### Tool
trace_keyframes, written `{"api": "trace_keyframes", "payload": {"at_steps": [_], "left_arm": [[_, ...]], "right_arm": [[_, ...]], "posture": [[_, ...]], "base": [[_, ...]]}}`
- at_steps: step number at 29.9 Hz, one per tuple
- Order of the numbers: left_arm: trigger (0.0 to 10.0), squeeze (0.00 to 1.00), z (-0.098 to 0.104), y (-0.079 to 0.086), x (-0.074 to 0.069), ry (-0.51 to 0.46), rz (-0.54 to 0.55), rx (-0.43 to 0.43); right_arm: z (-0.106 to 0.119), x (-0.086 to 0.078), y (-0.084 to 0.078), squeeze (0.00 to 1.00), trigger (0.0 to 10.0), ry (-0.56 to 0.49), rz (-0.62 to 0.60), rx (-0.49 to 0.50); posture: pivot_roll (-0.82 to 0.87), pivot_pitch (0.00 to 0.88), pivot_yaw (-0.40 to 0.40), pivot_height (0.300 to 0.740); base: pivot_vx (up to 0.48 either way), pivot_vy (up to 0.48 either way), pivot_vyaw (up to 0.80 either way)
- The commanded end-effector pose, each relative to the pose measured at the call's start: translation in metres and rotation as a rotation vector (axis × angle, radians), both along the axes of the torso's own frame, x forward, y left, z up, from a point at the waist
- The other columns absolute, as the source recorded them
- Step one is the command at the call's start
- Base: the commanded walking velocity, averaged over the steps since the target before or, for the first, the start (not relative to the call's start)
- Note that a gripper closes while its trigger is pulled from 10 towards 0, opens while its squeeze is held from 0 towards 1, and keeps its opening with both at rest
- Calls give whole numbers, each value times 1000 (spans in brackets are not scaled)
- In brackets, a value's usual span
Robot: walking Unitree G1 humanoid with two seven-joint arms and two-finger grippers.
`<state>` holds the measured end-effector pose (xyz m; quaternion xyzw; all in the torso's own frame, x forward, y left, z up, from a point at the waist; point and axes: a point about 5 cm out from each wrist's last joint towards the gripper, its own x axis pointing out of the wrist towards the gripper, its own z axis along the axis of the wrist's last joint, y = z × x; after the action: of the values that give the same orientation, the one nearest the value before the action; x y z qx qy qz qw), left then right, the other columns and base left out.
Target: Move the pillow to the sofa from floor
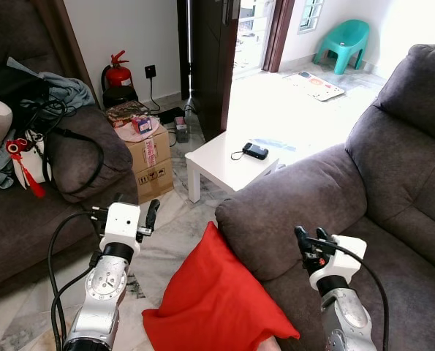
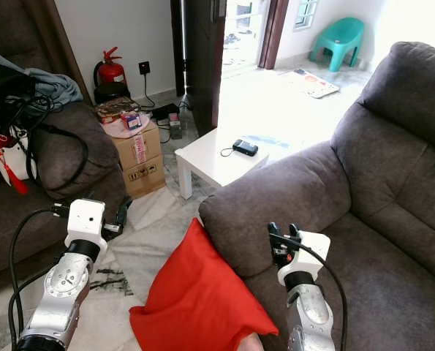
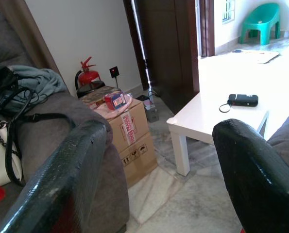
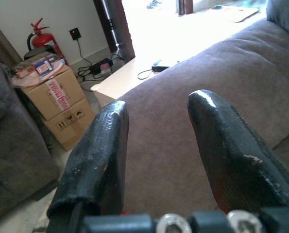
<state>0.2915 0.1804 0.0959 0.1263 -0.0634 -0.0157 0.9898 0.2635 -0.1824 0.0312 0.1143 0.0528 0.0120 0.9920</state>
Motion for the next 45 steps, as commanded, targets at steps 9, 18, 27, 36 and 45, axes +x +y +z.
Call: {"api": "trace_keyframes", "payload": {"at_steps": [9, 18, 27, 36, 45], "left_arm": [[10000, 0, 8, 1, 3, -16, 8, -14], [10000, 0, 8, 0, 3, -16, 9, -16], [10000, 0, 7, -1, 3, -14, 10, -20], [10000, 0, 8, 0, 5, -10, 15, -29], [10000, 0, 8, 1, 6, -6, 20, -33]], "right_arm": [[8, 5, 3, 0, 10000, -18, 21, 9], [8, 6, 4, 0, 10000, -15, 36, 9], [11, 10, 4, 0, 10000, -28, 40, 4], [12, 11, 3, 0, 10000, -28, 39, 3], [14, 13, 4, 0, 10000, -31, 39, 8]], "posture": [[57, 0, -55, 669], [56, 0, -56, 615], [56, 0, -60, 606], [56, 0, -64, 606], [54, 0, -63, 606]], "base": [[0, 0, 0], [0, 0, 0], [0, 0, 0], [0, 0, 0], [0, 0, 0]]}}
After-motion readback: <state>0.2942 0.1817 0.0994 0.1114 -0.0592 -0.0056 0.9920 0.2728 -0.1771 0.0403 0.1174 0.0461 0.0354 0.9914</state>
